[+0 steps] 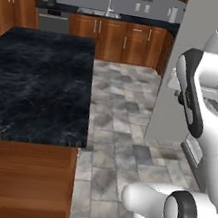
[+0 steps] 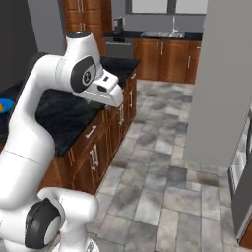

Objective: Take the cheese, fish, and squash from the fridge and place them on the plate on the dining counter to create an appetizer plate.

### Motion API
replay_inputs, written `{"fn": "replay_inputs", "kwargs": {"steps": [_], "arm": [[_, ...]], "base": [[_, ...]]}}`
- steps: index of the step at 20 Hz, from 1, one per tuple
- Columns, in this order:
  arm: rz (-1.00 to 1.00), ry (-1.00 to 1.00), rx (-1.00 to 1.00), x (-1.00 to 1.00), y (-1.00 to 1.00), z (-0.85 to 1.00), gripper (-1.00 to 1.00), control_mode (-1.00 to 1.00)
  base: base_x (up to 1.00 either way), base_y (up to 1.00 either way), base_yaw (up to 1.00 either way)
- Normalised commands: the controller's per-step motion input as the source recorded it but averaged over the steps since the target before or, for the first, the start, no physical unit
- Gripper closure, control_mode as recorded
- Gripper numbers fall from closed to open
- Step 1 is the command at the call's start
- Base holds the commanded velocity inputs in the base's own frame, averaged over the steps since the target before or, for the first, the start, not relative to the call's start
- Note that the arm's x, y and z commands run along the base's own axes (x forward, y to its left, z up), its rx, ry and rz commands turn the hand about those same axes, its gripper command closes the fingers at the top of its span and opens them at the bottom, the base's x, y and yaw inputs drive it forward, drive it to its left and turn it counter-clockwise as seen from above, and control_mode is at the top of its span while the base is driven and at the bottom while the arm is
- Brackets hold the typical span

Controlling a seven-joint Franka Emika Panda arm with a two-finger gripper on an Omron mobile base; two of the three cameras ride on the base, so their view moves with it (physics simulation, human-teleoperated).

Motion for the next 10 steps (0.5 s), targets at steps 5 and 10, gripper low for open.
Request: {"fn": "replay_inputs", "kwargs": {"steps": [5, 10], "arm": [[0.0, 0.0, 0.0, 0.0, 0.0, 0.0, 1.0, 1.0], [0.0, 0.0, 0.0, 0.0, 0.0, 0.0, 1.0, 1.0]], "base": [[-0.14, 1.0, -0.04], [0.08, 1.0, -0.11]]}}
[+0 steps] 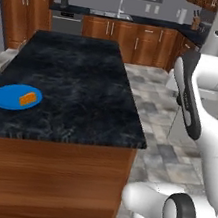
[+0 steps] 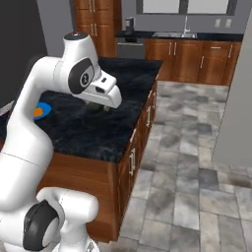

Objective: Take the cheese, fish, and squash from the fridge and place them on the plate on the dining counter to create an appetizer plate.

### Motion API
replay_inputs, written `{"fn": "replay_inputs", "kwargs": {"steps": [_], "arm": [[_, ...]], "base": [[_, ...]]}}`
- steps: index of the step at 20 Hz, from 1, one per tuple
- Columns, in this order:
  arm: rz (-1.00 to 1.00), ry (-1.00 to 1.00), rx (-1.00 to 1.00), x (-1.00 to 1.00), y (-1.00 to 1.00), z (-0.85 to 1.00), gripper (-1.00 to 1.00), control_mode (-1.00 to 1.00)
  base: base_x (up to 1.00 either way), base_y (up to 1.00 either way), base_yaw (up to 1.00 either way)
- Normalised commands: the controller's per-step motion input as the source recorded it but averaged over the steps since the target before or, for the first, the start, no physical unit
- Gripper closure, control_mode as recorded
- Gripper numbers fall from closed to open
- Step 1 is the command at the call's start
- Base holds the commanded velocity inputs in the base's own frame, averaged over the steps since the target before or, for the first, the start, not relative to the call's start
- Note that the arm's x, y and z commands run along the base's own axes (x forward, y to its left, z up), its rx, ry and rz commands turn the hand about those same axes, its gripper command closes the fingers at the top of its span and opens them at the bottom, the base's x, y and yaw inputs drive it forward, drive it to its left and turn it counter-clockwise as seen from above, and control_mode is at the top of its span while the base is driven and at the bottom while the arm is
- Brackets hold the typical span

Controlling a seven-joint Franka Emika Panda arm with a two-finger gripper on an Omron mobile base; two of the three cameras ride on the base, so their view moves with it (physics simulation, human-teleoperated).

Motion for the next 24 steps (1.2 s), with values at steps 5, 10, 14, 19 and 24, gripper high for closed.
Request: {"fn": "replay_inputs", "kwargs": {"steps": [5, 10, 14, 19, 24], "arm": [[0.0, 0.0, 0.0, 0.0, 0.0, 0.0, 1.0, 1.0], [0.0, 0.0, 0.0, 0.0, 0.0, 0.0, 1.0, 1.0], [0.0, 0.0, 0.0, 0.0, 0.0, 0.0, 1.0, 1.0], [0.0, 0.0, 0.0, 0.0, 0.0, 0.0, 1.0, 1.0], [0.0, 0.0, 0.0, 0.0, 0.0, 0.0, 1.0, 1.0]], "base": [[0.26, 1.0, -0.11], [0.39, 1.0, -0.05], [0.7, 0.97, 0.0], [0.86, 0.75, 0.04], [0.52, 0.41, 0.17]]}}
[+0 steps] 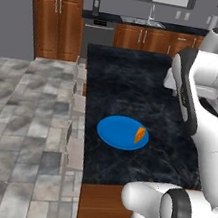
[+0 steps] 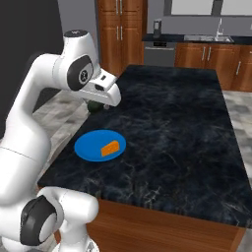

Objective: Take the cheese, fish, and squash from the fridge and place them on the plate on the dining counter to create an appetizer plate.

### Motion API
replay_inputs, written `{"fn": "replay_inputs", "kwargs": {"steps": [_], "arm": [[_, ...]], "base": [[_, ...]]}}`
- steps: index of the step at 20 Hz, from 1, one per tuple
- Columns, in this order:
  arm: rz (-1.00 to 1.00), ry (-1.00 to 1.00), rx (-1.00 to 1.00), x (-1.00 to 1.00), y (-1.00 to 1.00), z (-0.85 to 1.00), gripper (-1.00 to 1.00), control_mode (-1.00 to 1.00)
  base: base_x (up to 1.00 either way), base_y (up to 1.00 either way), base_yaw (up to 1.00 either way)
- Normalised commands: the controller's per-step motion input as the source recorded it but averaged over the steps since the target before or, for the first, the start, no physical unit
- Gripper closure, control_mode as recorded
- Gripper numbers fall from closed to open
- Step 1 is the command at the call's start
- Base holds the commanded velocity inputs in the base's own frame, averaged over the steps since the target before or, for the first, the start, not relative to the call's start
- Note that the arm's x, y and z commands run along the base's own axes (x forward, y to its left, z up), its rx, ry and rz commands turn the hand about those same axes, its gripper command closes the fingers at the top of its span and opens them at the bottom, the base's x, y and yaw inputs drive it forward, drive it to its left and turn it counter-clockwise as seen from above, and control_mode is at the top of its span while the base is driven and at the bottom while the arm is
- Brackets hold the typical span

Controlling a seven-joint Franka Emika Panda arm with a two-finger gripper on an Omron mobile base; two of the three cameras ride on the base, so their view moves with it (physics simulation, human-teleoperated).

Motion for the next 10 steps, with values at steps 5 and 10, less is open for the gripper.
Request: {"fn": "replay_inputs", "kwargs": {"steps": [5, 10], "arm": [[0.14, 0.0, 0.0, -0.13, 0.08, -0.17, 1.0, -1.0], [0.23, 0.0, 0.0, 0.01, 0.42, -0.55, 1.0, -1.0]], "base": [[0.0, 0.03, 0.04], [0.0, 0.0, 0.0]]}}
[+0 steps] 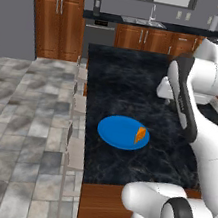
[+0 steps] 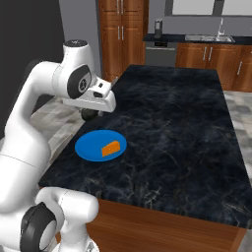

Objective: Take the cheese, fish, and squash from the fridge and place them on the plate on the dining counter to create an appetizer plate.

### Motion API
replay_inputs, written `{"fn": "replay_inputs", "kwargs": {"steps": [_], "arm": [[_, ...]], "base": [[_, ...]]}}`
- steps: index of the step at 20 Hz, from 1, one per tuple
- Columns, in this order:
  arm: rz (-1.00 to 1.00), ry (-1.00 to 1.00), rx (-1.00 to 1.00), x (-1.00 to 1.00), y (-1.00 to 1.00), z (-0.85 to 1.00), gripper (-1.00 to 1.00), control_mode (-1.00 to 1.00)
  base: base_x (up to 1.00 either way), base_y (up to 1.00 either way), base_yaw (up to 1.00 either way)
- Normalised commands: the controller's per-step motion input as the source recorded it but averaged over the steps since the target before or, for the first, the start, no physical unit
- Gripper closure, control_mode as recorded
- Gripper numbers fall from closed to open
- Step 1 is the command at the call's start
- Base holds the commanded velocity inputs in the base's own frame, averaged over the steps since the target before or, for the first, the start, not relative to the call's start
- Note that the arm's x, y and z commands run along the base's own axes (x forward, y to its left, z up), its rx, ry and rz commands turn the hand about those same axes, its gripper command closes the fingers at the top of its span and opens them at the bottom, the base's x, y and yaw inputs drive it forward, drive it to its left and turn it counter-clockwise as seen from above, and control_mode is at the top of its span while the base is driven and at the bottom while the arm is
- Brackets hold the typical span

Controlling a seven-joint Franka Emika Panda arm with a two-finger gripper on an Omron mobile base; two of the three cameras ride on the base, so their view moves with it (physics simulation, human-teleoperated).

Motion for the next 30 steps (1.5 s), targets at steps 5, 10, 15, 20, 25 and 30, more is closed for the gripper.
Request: {"fn": "replay_inputs", "kwargs": {"steps": [5, 10, 15, 20, 25, 30], "arm": [[0.1, 0.06, -0.07, 0.7, 0.62, -0.76, 1.0, -1.0], [0.0, 0.15, -0.08, 0.95, 0.51, -0.66, 1.0, -1.0], [0.0, 0.17, -0.05, 0.99, 0.39, -0.56, 1.0, -1.0], [0.0, 0.21, 0.0, 0.89, 0.03, -0.48, 1.0, -1.0], [0.0, 0.09, 0.0, 0.58, 0.0, -0.58, 1.0, -1.0], [0.0, 0.02, 0.0, 0.35, 0.0, -0.58, 1.0, -1.0]], "base": [[0.0, 0.0, 0.0], [0.0, 0.0, 0.0], [0.0, 0.0, 0.0], [0.0, 0.0, 0.0], [0.0, 0.0, 0.0], [0.0, 0.0, 0.0]]}}
